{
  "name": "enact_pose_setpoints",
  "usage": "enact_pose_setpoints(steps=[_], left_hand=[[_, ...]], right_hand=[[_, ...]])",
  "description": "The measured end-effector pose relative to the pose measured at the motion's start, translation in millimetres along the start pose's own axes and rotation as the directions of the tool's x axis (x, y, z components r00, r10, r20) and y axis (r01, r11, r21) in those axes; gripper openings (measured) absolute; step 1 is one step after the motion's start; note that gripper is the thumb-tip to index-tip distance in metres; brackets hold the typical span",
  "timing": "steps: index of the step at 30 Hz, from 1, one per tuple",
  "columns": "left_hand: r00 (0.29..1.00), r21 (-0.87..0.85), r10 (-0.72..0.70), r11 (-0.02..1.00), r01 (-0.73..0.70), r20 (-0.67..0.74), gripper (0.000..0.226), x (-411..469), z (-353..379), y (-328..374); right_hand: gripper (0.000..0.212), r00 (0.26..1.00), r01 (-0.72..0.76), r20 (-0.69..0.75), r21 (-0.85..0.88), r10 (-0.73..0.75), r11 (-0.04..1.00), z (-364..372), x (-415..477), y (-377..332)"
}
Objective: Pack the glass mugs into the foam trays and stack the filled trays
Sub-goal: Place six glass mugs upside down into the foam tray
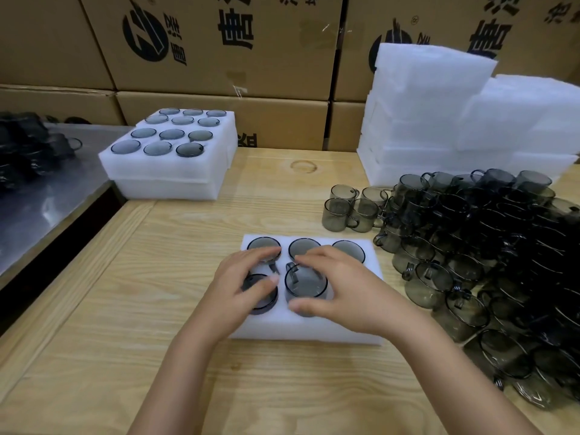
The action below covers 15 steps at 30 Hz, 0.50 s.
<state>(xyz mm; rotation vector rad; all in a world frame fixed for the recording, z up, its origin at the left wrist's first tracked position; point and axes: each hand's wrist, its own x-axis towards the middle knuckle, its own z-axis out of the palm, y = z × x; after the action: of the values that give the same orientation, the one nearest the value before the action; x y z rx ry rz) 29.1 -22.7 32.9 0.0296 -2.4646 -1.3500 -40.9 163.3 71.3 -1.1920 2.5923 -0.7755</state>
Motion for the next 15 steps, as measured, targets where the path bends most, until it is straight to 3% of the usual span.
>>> enact_pose_setpoints(steps=[2,4,7,9,11,15], left_hand=[[0.995,0.057,0.028,0.998,-0.022,-0.1,0.058,8,5,15],[0.985,0.141,0.12,0.985,-0.102,-0.126,0.061,15,12,35],[0.966,0.301,0.25,0.918,-0.259,0.069,0.06,26,20,56],[0.949,0.378,0.177,0.886,-0.27,0.262,0.062,34,25,56],[0.925,0.412,0.069,0.881,-0.233,0.375,0.061,37,31,46],[0.915,0.492,0.037,0.834,-0.249,0.402,0.06,33,42,30]], right_hand=[[0.057,0.991,0.012,-0.134,0.01,-0.01,1.0,-1,6,-2],[0.05,0.984,0.025,-0.174,-0.045,-0.032,0.999,2,18,-10],[0.058,0.989,0.13,-0.027,-0.342,-0.148,0.931,15,32,-21],[0.064,0.99,0.143,0.073,-0.495,-0.123,0.857,25,35,-19],[0.067,0.988,0.113,0.153,-0.522,-0.037,0.845,31,34,-14],[0.069,0.984,0.092,0.179,-0.533,0.005,0.841,43,30,-7]])
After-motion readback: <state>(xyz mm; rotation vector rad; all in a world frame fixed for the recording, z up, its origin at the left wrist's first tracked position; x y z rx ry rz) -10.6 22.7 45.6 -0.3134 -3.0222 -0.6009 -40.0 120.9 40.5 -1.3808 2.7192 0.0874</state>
